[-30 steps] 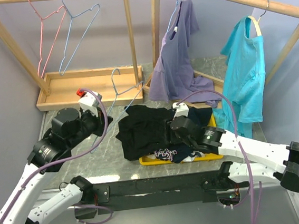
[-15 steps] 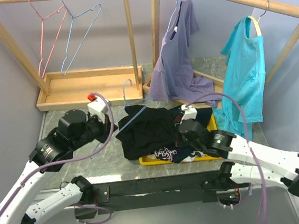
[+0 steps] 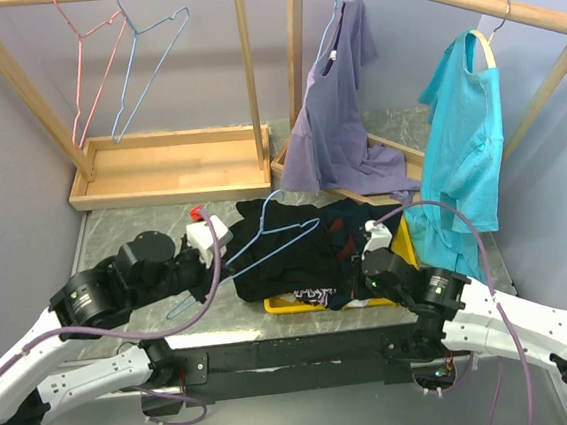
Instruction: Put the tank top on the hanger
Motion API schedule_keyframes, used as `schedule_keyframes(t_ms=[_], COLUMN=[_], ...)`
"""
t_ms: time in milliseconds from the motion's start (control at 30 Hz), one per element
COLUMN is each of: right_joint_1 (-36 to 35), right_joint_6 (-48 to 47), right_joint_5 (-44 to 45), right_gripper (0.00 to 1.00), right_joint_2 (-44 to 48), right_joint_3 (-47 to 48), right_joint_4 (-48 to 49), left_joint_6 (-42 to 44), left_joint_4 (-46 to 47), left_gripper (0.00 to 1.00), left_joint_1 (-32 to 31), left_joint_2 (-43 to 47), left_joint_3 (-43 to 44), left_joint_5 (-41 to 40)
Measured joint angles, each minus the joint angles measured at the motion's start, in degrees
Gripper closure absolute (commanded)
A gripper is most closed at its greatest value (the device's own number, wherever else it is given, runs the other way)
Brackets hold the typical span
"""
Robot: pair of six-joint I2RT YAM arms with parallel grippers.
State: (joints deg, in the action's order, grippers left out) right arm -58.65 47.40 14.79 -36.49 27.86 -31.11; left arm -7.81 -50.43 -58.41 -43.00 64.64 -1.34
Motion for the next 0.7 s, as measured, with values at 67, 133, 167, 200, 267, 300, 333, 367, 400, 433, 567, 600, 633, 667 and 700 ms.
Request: schedule_keyframes(t_ms=[67,133,167,200,267,300,333,367,400,433,567,600,633,667,700], right_joint_1=[-0.17,-0.31,-0.33,-0.35,-0.35,-0.35,-0.35,-0.35,-0.35,-0.35,-0.35,-0.35,-0.35,-0.35,-0.35], right_joint_6=[0.52,1.07,1.22,1.31,1.49,1.60,1.62,1.62,1.62,1.62,1.60,1.57,1.53,1.40,1.31], right_joint_5=[-0.39,-0.37,-0.15,0.28,1.25,1.99,2.75,3.28,3.96,4.63,7.72,8.35,9.05,9.73,10.27], right_gripper=[0.95,0.98,1.00,1.00,1.00,1.00,1.00,1.00,1.00,1.00,1.00,1.00,1.00,1.00,1.00], right_joint_2=[1.20,2.54,2.84,2.86,2.43,2.03,1.49,0.96,0.42,0.00,-1.44,-1.77,-2.12,-2.47,-2.78], right_joint_3=[-0.09,0.00,0.17,0.39,1.36,2.19,3.17,4.04,4.92,5.79,8.07,8.48,8.92,9.35,9.81], right_joint_4=[-0.28,-0.44,-0.66,-0.92,-2.03,-2.69,-3.30,-3.67,-3.93,-4.22,-5.40,-5.75,-6.12,-6.47,-6.73], left_joint_6=[0.20,0.28,0.28,0.28,0.28,0.28,0.31,0.35,0.52,0.63,0.74,0.74,0.74,0.76,0.76], left_joint_4=[-0.63,-1.60,-1.99,-2.54,-3.04,-3.10,-3.30,-3.54,-3.85,-4.09,-4.70,-4.81,-4.94,-4.98,-4.98], left_gripper=[0.99,0.99,0.99,0.99,0.99,0.99,0.99,0.99,0.99,0.99,0.99,0.99,0.99,0.99,0.99], left_joint_1=[-0.61,-1.44,-1.79,-2.21,-2.84,-3.08,-3.39,-3.74,-4.11,-4.46,-5.66,-5.79,-5.90,-5.97,-6.01], left_joint_2=[1.03,1.95,2.21,2.36,2.36,2.36,2.36,2.29,2.23,2.12,1.18,1.05,0.85,0.74,0.72], left_joint_3=[0.00,0.13,0.33,0.76,1.38,1.44,1.49,1.49,1.49,1.49,1.49,1.49,1.49,1.49,1.49], left_joint_5=[0.04,0.22,0.44,0.66,1.20,1.44,1.57,1.73,1.88,2.16,3.58,3.69,3.80,4.02,4.11])
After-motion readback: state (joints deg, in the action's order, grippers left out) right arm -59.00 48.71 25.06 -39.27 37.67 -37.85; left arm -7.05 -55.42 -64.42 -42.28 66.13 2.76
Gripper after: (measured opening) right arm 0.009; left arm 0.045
